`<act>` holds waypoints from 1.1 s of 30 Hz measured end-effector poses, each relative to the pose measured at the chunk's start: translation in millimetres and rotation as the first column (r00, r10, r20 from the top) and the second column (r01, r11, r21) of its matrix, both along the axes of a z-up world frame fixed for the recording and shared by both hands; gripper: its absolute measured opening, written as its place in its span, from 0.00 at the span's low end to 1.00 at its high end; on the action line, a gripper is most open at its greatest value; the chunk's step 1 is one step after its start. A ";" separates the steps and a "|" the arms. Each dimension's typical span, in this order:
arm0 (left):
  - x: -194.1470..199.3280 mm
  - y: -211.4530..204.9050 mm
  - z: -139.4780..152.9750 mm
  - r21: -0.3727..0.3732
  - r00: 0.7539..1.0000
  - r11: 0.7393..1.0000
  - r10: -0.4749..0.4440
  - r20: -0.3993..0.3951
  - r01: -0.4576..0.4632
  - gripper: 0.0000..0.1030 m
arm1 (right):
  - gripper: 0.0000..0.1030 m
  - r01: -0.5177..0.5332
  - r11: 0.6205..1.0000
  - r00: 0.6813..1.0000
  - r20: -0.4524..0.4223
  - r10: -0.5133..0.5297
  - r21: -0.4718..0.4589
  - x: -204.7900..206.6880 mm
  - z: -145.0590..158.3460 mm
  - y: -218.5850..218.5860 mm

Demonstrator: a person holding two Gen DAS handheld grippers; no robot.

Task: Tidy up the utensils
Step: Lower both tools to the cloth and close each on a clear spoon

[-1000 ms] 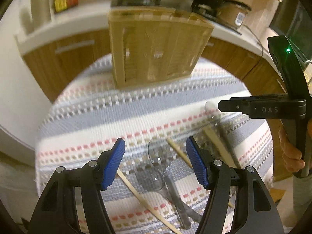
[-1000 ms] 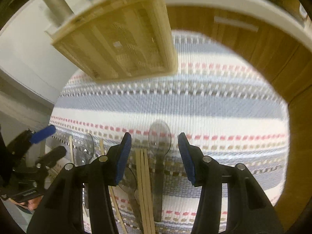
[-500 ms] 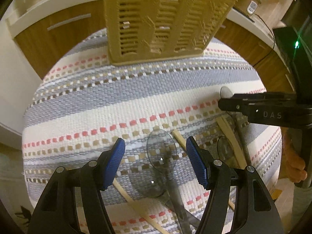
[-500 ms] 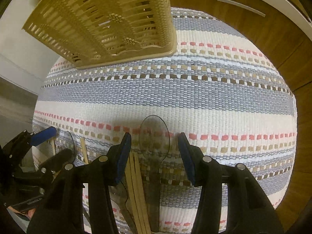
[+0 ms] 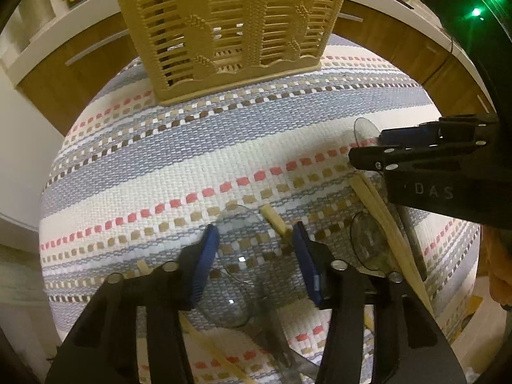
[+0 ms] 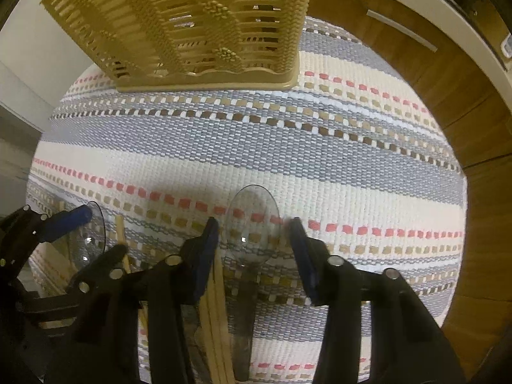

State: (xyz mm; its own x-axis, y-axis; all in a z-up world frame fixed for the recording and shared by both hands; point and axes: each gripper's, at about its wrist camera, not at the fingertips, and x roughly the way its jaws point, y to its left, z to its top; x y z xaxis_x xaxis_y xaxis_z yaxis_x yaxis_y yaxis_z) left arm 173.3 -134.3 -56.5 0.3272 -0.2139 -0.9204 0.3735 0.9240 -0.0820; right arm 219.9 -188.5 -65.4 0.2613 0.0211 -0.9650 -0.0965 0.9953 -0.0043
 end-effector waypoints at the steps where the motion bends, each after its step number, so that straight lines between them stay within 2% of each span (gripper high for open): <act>1: -0.8 -1.6 0.5 -0.002 1.000 1.000 -0.003 -0.001 0.003 0.36 | 0.34 -0.004 1.000 1.000 0.004 0.004 -0.005 -1.2 -0.1 0.7; 2: -1.5 -4.7 0.7 -0.002 1.000 1.000 -0.008 0.000 0.008 0.32 | 0.32 -0.009 1.000 1.000 0.005 0.009 -0.002 -2.0 -0.4 0.8; 6: -0.8 -12.8 0.2 0.010 1.000 1.000 -0.016 0.006 0.016 0.31 | 0.31 -0.022 1.000 1.000 0.016 0.022 -0.007 -4.5 -0.7 7.3; 10: 7.3 -0.3 3.4 -0.067 0.999 0.998 0.001 -0.035 -0.004 0.31 | 0.31 -0.024 1.000 1.000 0.015 0.024 0.010 -5.9 -1.5 3.7; 12: 7.4 7.6 9.4 -0.106 1.000 0.994 0.011 -0.026 -0.014 0.34 | 0.31 -0.028 1.000 1.000 0.012 0.028 0.014 -5.9 -1.5 2.3; 14: 9.2 14.7 15.3 -0.122 0.999 0.992 0.028 -0.017 -0.030 0.41 | 0.31 -0.033 0.999 0.999 0.013 0.033 0.016 -4.6 -1.6 -1.1; 18: 11.1 13.3 18.1 -0.105 1.000 0.994 0.025 -0.012 -0.026 0.43 | 0.31 -0.037 0.999 0.999 0.017 0.037 0.017 -4.9 -0.5 -5.1; 20: 9.3 9.6 16.5 -0.086 1.000 0.996 0.012 -0.013 -0.013 0.53 | 0.31 -0.036 0.999 0.999 0.018 0.036 0.018 -4.6 -0.7 -5.3; 22: 6.2 -0.1 13.8 -0.055 1.000 0.999 0.002 -0.010 -0.002 0.56 | 0.31 -0.036 0.999 0.999 0.016 0.035 0.020 -4.8 -0.5 -4.3; 24: 2.7 -5.1 8.8 -0.015 1.000 1.000 -0.004 -0.005 0.004 0.55 | 0.31 -0.035 0.999 0.999 0.013 0.034 0.025 -4.3 -0.7 -4.0; 26: -0.8 -16.9 -1.4 0.026 1.000 1.000 -0.009 -0.013 0.009 0.50 | 0.31 -0.035 0.999 0.999 0.011 0.035 0.028 -3.2 -1.3 -5.2; 28: -2.0 -16.8 -2.5 0.018 1.000 1.000 -0.012 -0.019 0.012 0.50 | 0.31 -0.040 0.999 0.999 0.011 0.039 0.029 -3.2 -1.1 -6.5; 31: -3.5 -14.9 -1.5 0.013 1.000 1.000 -0.015 -0.020 0.016 0.42 | 0.31 -0.055 0.998 0.998 0.018 0.055 0.015 -4.3 -1.2 -6.6; 33: -3.1 -12.4 -0.8 0.003 0.999 1.000 -0.023 -0.027 0.023 0.41 | 0.31 -0.060 0.998 0.998 0.019 0.060 0.014 -6.2 -1.4 -4.9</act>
State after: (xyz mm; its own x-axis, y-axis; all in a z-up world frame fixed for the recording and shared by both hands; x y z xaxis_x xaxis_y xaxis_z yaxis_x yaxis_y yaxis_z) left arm 170.2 -146.6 -57.3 0.2973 -0.2182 -0.9295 0.3921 0.9156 -0.0895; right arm 213.7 -193.4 -66.9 0.2773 0.0518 -0.9594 -0.1562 0.9877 0.0082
